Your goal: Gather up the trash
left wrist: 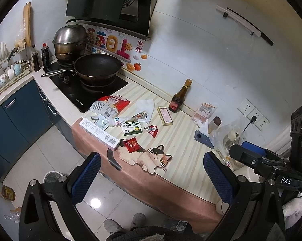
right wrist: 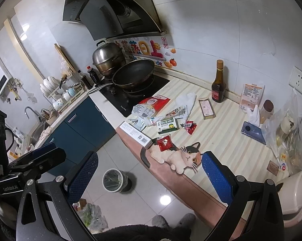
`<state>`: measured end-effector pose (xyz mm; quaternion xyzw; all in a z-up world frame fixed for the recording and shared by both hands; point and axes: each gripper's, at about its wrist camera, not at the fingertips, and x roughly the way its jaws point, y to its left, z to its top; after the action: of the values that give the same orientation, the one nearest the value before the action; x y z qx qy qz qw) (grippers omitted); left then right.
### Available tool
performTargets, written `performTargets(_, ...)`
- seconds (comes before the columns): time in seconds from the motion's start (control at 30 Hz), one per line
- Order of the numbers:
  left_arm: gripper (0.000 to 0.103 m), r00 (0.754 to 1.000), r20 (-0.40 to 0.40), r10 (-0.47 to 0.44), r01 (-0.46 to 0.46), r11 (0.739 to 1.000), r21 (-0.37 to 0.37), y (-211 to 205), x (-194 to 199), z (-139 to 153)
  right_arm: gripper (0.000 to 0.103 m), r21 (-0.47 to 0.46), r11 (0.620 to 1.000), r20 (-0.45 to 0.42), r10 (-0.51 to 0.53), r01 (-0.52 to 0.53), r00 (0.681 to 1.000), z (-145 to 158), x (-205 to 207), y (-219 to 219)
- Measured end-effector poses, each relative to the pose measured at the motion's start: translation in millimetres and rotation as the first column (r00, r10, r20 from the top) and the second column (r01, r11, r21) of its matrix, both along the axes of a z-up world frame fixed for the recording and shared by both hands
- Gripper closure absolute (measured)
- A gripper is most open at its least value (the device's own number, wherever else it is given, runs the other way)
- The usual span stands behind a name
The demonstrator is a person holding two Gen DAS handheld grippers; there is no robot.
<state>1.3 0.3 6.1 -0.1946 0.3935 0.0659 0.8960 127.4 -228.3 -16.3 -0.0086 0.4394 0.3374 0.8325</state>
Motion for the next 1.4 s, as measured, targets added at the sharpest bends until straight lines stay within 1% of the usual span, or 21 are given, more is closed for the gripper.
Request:
performTargets(0.7,0.000,1.000,0.004,0.000,0.000,1.000,-0.003,0,1,-1,0.000,-0.004,1.000,-0.003,0.006,-0.006,1.000,2,-4,1)
performTargets(0.87,0.000,1.000,0.004,-0.010,0.010,1.000,-0.004,-3,1,1,0.000,-0.004,1.000,-0.004,0.004,-0.004,1.000,2,-3,0)
performTargets(1.1,0.000,1.000,0.000,-0.031,0.031,1.000,-0.005,2,-3,-3,0.000,-0.015,1.000,-0.003,-0.017,0.017,1.000,0,-14,2)
performTargets(1.17,0.000,1.000,-0.007,-0.007,0.007,0.999,0.036,7,-2,-6,0.000,-0.020,0.999,-0.002,-0.035,0.035,0.999,-1,-19,5)
performTargets(1.2,0.000,1.000,-0.009,0.014,-0.014,0.997,0.077,9,-2,-7,0.000,-0.024,0.998,0.002,-0.053,0.053,0.999,-3,-20,6)
performTargets(1.23,0.000,0.999,-0.011,0.053,-0.051,0.988,0.148,12,1,-11,0.000,-0.028,0.997,0.013,-0.078,0.079,0.997,-5,-20,8)
performTargets(1.27,0.000,0.996,-0.011,0.083,-0.079,0.976,0.203,15,4,-14,0.000,-0.031,0.995,0.021,-0.096,0.097,0.995,-7,-18,9)
performTargets(1.33,0.000,0.987,-0.020,0.157,-0.142,0.939,0.315,24,17,-28,0.000,-0.060,0.986,0.051,-0.153,0.156,0.987,-18,-11,14)
performTargets(1.4,0.000,0.977,-0.044,0.208,-0.179,0.915,0.360,38,32,-49,0.000,-0.108,0.972,0.080,-0.201,0.209,0.976,-38,2,21)
